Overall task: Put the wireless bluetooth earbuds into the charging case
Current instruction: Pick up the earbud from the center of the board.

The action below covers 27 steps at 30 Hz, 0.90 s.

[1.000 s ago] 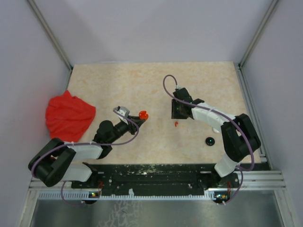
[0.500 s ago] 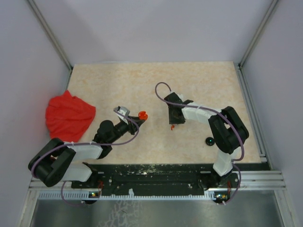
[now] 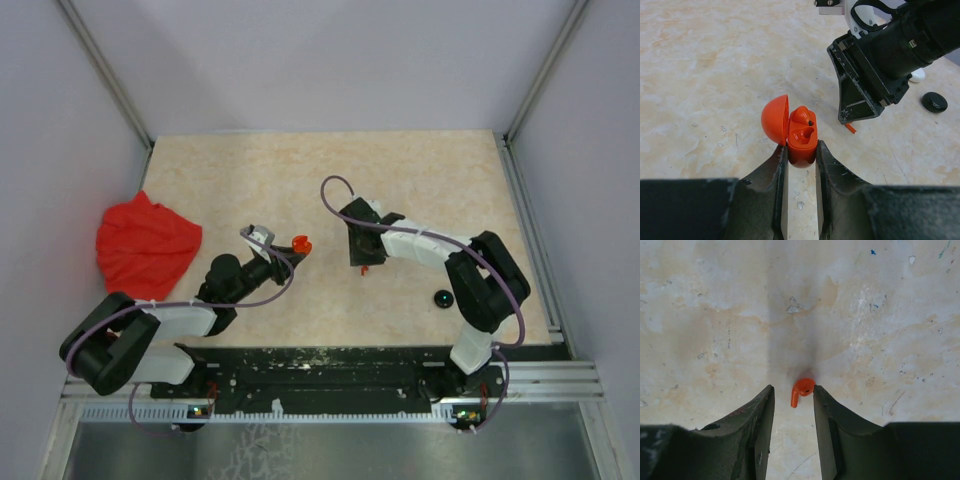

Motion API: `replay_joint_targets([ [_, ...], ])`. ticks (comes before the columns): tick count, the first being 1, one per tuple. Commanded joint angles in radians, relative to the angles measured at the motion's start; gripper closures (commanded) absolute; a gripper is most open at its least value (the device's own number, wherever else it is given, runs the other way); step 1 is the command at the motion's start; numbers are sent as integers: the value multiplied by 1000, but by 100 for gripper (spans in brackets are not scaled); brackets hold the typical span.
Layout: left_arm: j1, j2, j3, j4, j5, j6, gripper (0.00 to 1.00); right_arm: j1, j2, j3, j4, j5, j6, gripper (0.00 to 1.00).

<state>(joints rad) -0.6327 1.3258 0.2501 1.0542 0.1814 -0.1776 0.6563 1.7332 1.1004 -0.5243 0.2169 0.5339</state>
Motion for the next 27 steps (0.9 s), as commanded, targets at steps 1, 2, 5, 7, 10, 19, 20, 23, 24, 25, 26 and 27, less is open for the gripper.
replay_joint_targets([
  [1, 4, -14, 9, 20, -10, 12, 99, 22, -51, 2, 10, -1, 38, 62],
  [2, 4, -13, 9, 22, -6, 11, 99, 23, -44, -4, 14, -2, 41, 62],
  [5, 4, -16, 10, 23, -1, 9, 99, 23, -25, -8, 21, -1, 46, 62],
  [7, 4, -20, 11, 21, -3, 10, 99, 24, -18, -8, 26, -3, 46, 63],
  [10, 4, -21, 11, 17, -5, 10, 99, 25, -14, -12, 28, -2, 49, 63],
  [19, 4, -11, 14, 20, 2, 6, 99, 25, 18, -13, 27, -12, 48, 67],
  [20, 4, -11, 13, 19, 2, 6, 99, 25, 19, -15, 28, -9, 49, 67],
  [23, 4, -9, 15, 19, 3, 6, 99, 26, 23, -13, 30, -4, 48, 67],
  [24, 4, -10, 14, 19, 4, 5, 99, 26, 24, -13, 31, -5, 48, 68],
  [25, 4, -9, 15, 18, 4, 6, 99, 26, 27, -13, 32, -6, 47, 68],
  [26, 3, -8, 14, 18, 2, 6, 99, 26, 29, -13, 33, -6, 47, 69],
  [27, 4, -9, 14, 18, 2, 6, 99, 26, 31, -14, 37, -9, 46, 69],
])
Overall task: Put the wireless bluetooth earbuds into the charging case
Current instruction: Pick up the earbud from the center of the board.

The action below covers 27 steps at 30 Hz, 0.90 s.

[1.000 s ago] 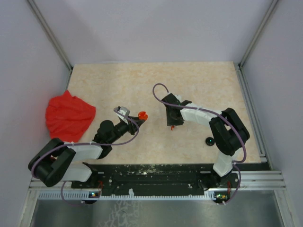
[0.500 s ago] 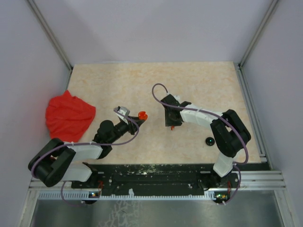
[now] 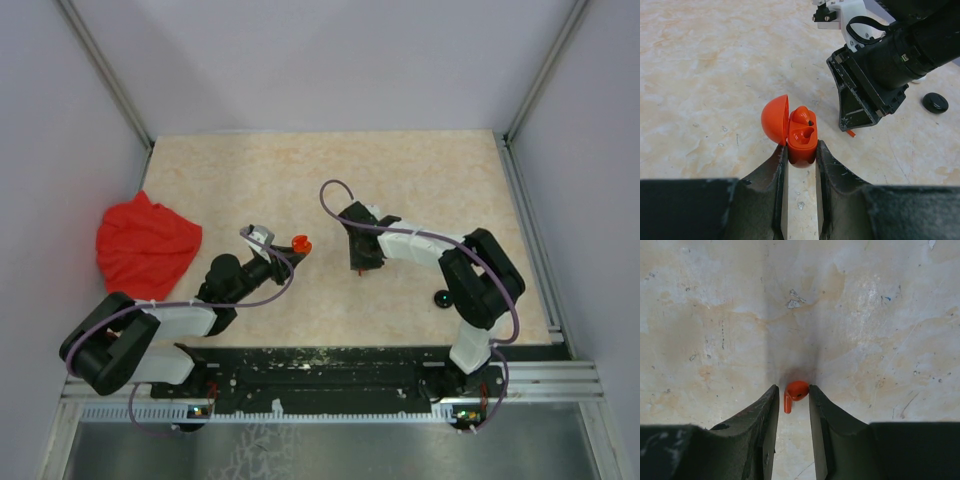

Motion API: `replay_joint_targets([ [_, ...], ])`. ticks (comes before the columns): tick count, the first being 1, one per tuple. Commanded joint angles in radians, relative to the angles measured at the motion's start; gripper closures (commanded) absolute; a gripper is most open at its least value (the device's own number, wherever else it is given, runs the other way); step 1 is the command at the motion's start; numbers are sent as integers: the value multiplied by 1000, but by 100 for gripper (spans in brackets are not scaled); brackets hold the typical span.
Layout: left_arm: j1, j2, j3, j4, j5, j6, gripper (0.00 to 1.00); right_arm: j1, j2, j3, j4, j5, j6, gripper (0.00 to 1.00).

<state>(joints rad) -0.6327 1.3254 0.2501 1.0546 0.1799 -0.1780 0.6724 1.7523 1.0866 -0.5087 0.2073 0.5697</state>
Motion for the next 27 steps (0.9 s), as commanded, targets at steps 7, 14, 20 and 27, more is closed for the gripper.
replay_joint_targets([
  [7, 4, -8, 12, 18, 4, 6, 99, 16, 24, 7, 19, -10, 2, 73],
  [14, 4, -3, 11, 21, 5, 2, 99, 25, 56, 27, 20, -15, -13, 73],
  [20, 4, -3, 11, 22, 5, -3, 99, 45, 83, 56, 17, -22, -42, 73],
  [27, 3, -12, 6, 22, -2, -4, 99, 53, 97, 93, 9, -29, -81, 72],
])
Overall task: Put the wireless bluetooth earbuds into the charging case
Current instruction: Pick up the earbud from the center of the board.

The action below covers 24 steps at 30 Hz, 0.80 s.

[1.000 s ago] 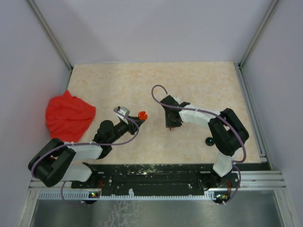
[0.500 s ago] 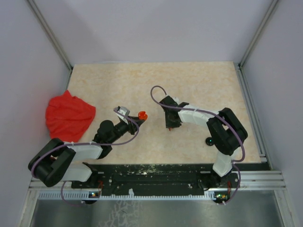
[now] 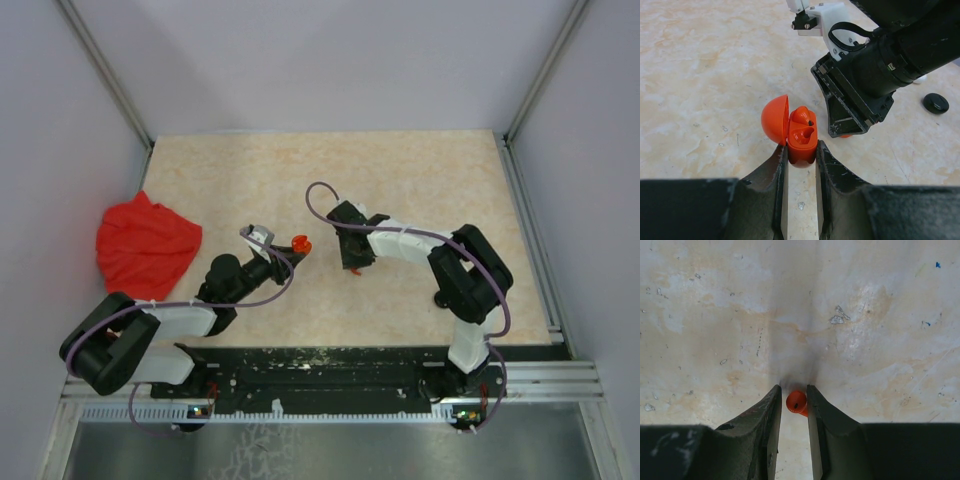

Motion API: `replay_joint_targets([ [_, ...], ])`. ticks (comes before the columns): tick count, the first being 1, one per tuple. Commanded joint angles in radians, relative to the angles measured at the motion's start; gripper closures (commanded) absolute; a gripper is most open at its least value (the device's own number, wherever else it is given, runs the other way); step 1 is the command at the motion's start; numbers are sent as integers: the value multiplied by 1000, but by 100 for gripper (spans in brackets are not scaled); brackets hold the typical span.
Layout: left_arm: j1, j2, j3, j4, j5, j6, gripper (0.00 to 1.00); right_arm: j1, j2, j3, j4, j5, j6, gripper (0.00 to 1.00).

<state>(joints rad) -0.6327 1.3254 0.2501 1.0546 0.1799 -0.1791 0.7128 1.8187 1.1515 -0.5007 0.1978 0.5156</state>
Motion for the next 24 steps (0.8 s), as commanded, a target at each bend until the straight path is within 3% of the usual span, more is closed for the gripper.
replay_joint_targets([
  [1, 3, -13, 6, 22, -3, -4, 99, 14, 28, 27, -2, -21, -28, 73],
  [24, 4, -3, 14, 24, 5, -14, 99, 34, -38, -2, -59, 38, -14, 69],
])
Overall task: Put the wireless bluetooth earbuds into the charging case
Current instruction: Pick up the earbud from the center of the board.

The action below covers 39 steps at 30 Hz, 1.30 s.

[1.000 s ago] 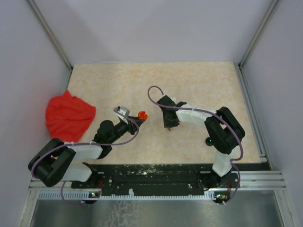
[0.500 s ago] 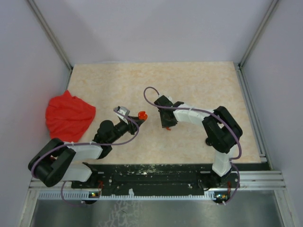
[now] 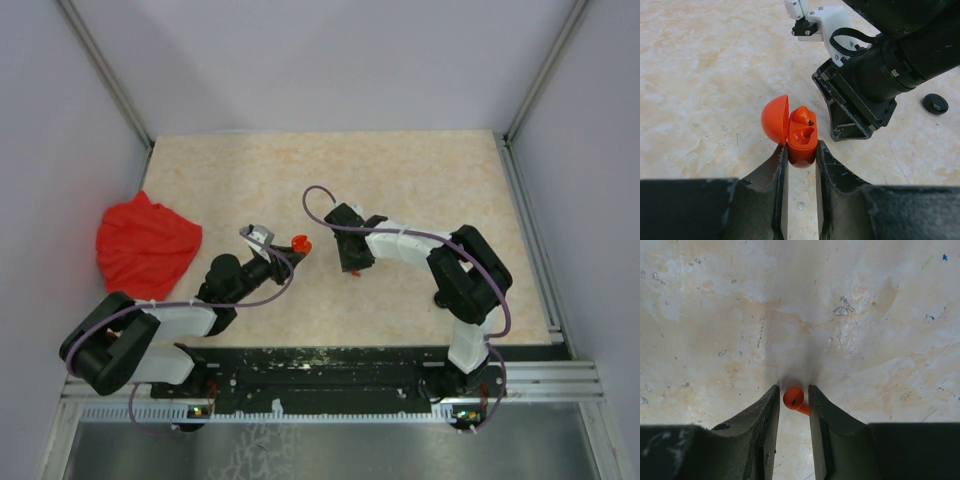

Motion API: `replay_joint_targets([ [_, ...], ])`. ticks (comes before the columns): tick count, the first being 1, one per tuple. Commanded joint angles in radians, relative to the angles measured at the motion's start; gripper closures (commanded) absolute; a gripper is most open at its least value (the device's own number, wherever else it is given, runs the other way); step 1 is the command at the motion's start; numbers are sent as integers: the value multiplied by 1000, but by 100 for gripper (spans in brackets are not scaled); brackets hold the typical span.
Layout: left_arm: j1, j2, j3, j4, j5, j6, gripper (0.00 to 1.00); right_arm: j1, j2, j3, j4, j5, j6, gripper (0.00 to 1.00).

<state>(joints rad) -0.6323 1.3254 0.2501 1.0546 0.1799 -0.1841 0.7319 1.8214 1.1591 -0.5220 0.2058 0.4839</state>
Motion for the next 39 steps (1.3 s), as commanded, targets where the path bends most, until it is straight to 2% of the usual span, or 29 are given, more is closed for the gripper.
replay_joint_targets([
  [1, 3, -1, 14, 25, 5, -9, 99, 14, -43, -11, -40, 32, 18, 69],
  [8, 3, 2, 15, 28, 8, -12, 99, 15, -44, -21, -26, 4, 30, 69],
  [18, 3, 1, 10, 33, 8, -13, 99, 16, -47, -31, -2, -20, 30, 80],
  [21, 3, 11, 4, 58, 12, -17, 99, 16, -63, -37, 9, -27, 26, 86],
  [25, 7, 29, -14, 133, 28, -47, 99, 14, -98, -46, 36, -42, -1, 88],
  [34, 30, 52, -10, 206, 66, -64, 99, -13, -322, -73, 170, -137, -85, 90],
  [39, 46, 58, -2, 260, 118, -62, 99, -71, -464, -96, 278, -282, -106, 90],
])
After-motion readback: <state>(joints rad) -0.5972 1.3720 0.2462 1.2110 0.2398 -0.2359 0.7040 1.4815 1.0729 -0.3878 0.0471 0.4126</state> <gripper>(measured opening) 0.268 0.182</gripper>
